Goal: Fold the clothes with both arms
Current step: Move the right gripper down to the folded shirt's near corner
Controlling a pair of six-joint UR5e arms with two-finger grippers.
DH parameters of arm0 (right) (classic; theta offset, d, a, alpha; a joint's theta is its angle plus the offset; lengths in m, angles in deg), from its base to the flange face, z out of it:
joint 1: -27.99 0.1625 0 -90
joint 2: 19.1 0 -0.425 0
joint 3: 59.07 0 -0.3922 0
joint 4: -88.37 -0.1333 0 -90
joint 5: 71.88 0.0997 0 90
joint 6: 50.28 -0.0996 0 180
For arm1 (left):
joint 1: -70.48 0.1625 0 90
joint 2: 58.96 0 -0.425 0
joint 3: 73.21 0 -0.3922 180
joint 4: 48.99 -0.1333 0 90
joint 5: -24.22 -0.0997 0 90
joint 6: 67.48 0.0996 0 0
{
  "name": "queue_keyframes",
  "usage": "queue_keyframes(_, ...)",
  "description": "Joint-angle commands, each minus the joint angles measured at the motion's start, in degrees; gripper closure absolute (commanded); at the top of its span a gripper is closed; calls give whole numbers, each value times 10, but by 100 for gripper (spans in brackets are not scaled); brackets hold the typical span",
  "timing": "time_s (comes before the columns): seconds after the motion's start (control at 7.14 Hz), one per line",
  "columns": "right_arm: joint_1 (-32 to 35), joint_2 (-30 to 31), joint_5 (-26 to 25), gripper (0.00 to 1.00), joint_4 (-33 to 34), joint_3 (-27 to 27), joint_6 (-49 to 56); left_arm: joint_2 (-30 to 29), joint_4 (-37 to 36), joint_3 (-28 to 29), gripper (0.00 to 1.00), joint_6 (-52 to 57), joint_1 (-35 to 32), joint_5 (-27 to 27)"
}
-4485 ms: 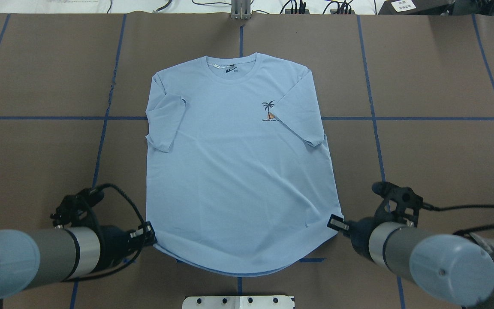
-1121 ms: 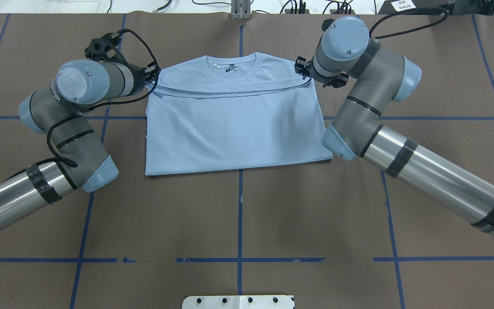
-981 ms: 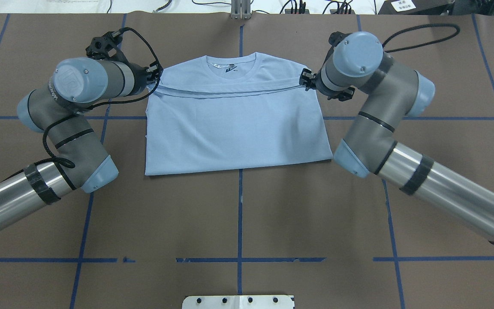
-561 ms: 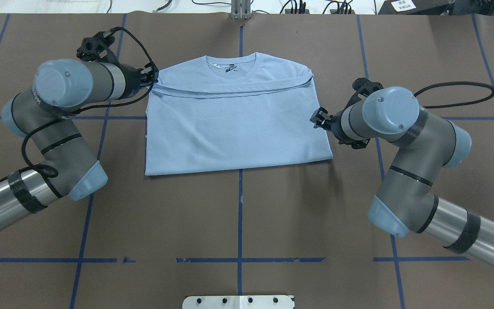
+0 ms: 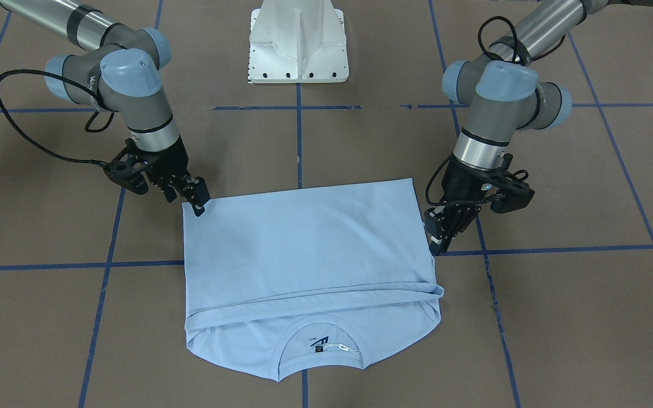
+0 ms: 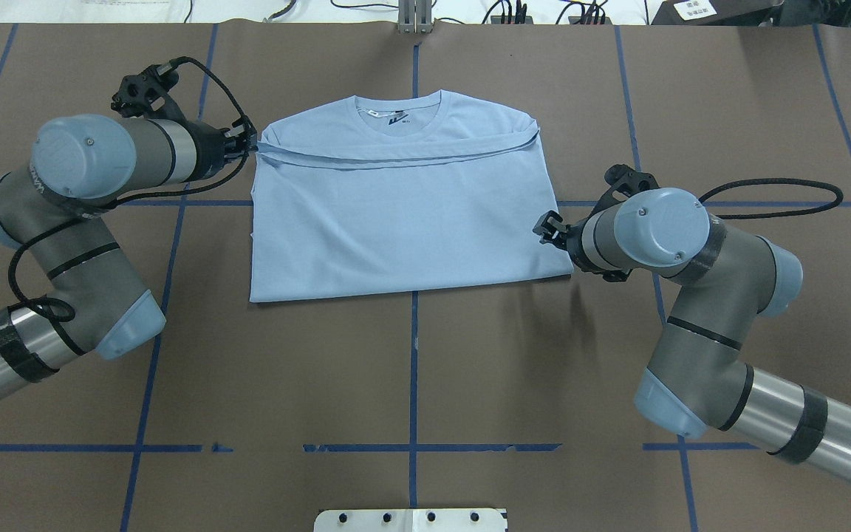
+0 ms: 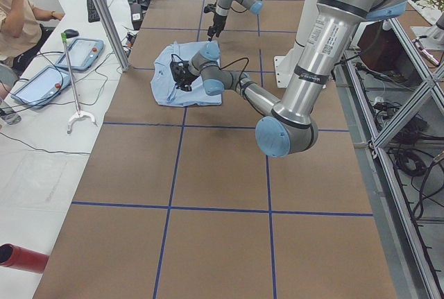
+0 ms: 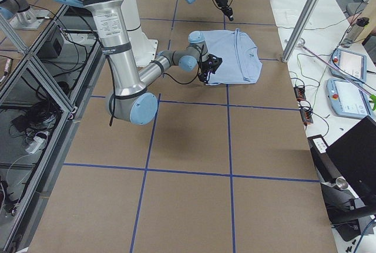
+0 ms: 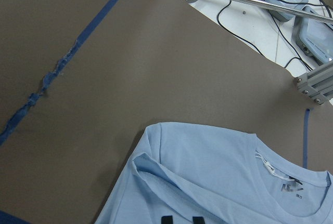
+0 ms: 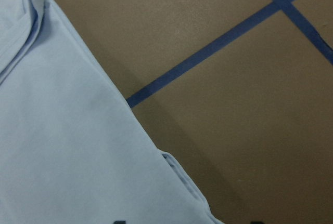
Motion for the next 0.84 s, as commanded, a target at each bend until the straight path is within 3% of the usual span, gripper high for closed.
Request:
queue_keyframes(0.0,-5,0,0,17,0,5,-5,0,0,-1,74,0,1,0)
queue_keyframes(0.42,-14,4,0,21,1,8,-5,0,0,-2,74,0,1,0)
queue_keyframes(0.56,-15,3,0,30,2,12,-5,0,0,-2,74,0,1,0)
queue_keyframes(0.7,-15,2,0,61,3,12,-5,1,0,-1,73,0,1,0)
